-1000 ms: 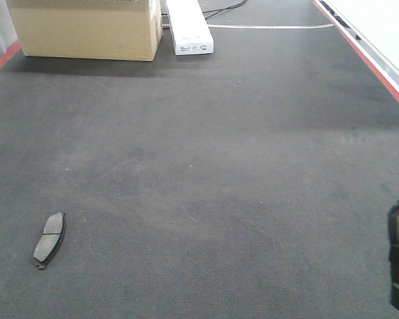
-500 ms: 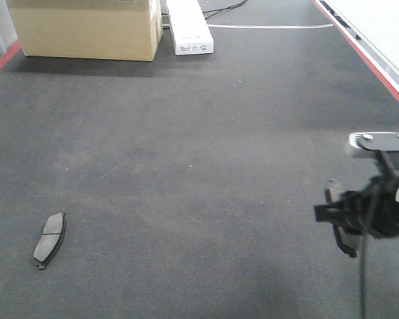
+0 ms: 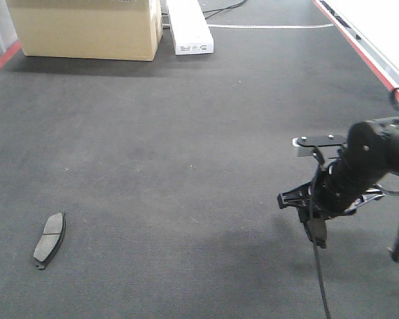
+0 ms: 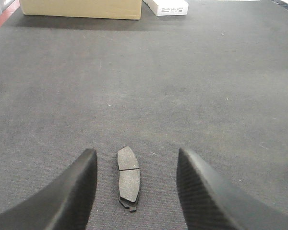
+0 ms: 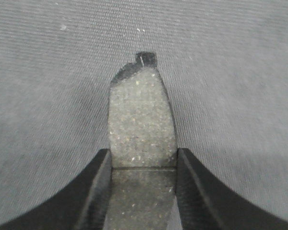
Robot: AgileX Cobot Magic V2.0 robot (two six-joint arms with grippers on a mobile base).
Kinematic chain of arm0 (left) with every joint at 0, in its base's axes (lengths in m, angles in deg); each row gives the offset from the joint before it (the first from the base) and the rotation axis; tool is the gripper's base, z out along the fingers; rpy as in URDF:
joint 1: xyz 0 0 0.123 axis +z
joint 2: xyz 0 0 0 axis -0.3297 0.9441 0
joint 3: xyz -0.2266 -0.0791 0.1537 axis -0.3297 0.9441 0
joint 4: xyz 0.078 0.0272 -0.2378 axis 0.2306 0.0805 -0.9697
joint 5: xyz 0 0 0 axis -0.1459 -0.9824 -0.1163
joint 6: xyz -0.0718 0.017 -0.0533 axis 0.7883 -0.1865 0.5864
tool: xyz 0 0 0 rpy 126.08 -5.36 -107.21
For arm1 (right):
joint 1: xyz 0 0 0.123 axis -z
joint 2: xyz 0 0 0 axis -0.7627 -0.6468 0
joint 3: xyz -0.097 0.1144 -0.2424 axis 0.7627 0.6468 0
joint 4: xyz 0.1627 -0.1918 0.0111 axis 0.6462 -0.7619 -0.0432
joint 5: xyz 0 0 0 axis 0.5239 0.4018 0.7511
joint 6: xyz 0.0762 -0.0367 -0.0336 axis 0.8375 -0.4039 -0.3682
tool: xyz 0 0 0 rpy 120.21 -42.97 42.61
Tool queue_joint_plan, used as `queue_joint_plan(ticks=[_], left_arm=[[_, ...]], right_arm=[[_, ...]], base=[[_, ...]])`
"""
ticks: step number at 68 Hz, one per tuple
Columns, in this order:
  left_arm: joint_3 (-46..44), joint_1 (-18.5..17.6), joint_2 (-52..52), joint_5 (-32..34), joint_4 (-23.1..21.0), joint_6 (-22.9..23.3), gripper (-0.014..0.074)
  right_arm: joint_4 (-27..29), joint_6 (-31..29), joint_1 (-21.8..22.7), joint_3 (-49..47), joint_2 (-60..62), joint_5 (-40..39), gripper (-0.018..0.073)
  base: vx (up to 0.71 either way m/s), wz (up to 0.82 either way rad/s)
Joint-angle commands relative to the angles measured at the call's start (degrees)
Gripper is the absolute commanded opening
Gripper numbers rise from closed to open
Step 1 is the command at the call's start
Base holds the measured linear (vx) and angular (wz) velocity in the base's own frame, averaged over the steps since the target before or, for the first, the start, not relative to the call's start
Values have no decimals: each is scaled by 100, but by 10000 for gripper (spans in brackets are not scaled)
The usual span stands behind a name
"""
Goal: Move and align brake pads A on conveyor
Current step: 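Lower the right gripper and release its brake pad beside the other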
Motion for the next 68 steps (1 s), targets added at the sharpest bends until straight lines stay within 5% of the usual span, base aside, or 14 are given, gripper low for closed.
queue_joint_plan(ticks=[1, 31, 52, 68], left_arm=[[-146, -23, 51, 432, -42, -5, 355], [-146, -23, 51, 432, -42, -5, 355], [-146, -23, 51, 432, -42, -5, 355], [-146, -23, 51, 432, -42, -5, 355]], right_arm=[[-51, -92, 6, -374, 25, -16, 69], [-97, -175, 6, -489, -599, -76, 197], [-180, -71, 6, -489, -538, -180, 511], [-424, -2, 6, -465, 136, -92, 534]], base=[[0, 0], [0, 0], [0, 0], [0, 0]])
